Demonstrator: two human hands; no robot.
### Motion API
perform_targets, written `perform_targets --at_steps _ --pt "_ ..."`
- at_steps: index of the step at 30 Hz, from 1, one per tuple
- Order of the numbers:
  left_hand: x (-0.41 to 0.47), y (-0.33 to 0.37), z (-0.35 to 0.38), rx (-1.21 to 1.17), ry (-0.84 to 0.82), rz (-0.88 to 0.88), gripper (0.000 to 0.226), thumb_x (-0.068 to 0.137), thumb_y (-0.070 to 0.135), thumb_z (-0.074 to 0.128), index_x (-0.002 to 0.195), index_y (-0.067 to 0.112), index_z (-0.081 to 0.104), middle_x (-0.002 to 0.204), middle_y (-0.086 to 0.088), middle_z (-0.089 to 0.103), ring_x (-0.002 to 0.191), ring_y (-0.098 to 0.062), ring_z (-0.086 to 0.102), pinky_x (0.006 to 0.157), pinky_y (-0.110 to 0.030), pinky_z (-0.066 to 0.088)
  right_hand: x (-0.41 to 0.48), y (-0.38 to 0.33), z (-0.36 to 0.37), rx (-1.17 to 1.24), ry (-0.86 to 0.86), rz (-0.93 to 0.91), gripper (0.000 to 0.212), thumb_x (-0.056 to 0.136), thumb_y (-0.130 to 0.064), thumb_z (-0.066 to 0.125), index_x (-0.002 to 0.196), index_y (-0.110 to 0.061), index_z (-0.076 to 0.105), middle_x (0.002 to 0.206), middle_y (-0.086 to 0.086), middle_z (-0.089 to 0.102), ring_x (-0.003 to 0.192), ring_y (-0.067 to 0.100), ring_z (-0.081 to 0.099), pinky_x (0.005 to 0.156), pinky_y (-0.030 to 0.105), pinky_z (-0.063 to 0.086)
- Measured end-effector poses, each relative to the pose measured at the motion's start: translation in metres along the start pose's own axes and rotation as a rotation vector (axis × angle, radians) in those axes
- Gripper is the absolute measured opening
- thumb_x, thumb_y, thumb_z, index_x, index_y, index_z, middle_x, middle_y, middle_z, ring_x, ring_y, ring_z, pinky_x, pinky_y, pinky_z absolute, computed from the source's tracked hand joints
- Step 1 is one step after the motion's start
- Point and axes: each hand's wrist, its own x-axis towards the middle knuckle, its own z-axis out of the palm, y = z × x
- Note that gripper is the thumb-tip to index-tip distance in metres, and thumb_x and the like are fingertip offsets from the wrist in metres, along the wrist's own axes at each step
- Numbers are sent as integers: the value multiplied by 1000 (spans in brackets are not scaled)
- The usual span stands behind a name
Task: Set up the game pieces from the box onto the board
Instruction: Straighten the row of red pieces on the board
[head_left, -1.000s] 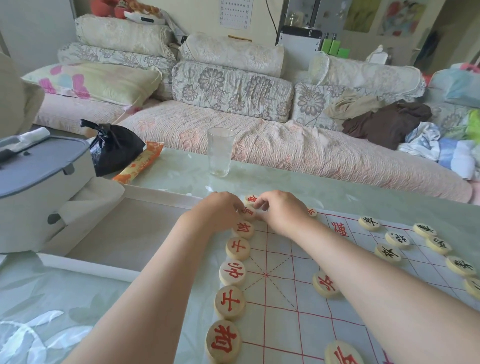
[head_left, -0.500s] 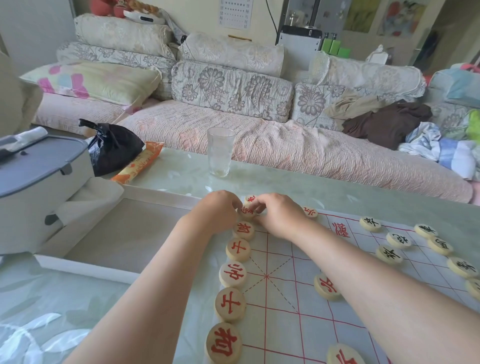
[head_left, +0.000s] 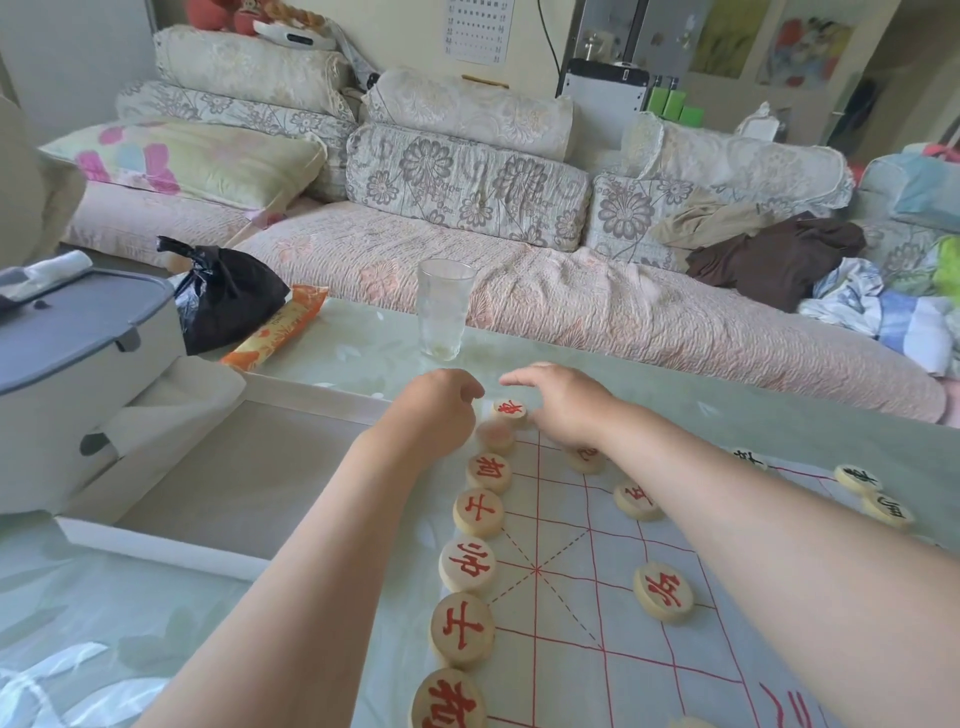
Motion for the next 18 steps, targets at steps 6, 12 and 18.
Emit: perform_targets --at_steps 6,12,18 --pt "6 -2 3 -57 49 2 37 94 11 43 126 20 58 125 2 62 117 -18 54 90 -21 38 20 -5 -2 -122 -145 -97 49 91 -21 63 134 -43 55 141 -9 54 128 16 51 100 30 43" --pt "8 0 4 -213 79 -90 39 94 20 50 133 16 50 122 -1 63 114 -21 57 91 -25 41 20 -7 -10 -19 87 -114 45 88 -37 68 131 -31 56 126 -2 51 114 20 55 95 36 46" --pt "3 12 -6 -854 1 -243 16 90 10 59 106 8 62 93 -17 70 73 -21 68 74 -31 57 0 -24 -15 239 368 -178 43 66 -49 85 98 -28 63 94 -9 60 85 8 59 72 22 46"
